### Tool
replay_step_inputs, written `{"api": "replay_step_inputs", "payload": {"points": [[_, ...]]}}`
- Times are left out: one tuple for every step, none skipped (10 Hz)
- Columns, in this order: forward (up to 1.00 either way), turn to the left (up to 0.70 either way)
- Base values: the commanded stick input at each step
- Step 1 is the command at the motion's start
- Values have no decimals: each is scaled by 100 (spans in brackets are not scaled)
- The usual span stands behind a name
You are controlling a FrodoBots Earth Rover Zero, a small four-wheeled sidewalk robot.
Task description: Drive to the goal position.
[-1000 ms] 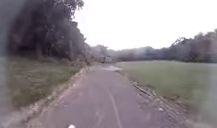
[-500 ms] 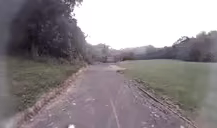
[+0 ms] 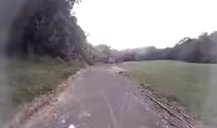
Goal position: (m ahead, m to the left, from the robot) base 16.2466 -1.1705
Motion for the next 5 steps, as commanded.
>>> {"api": "replay_step_inputs", "payload": {"points": [[85,34],[85,34],[85,0],[85,0],[85,0]]}}
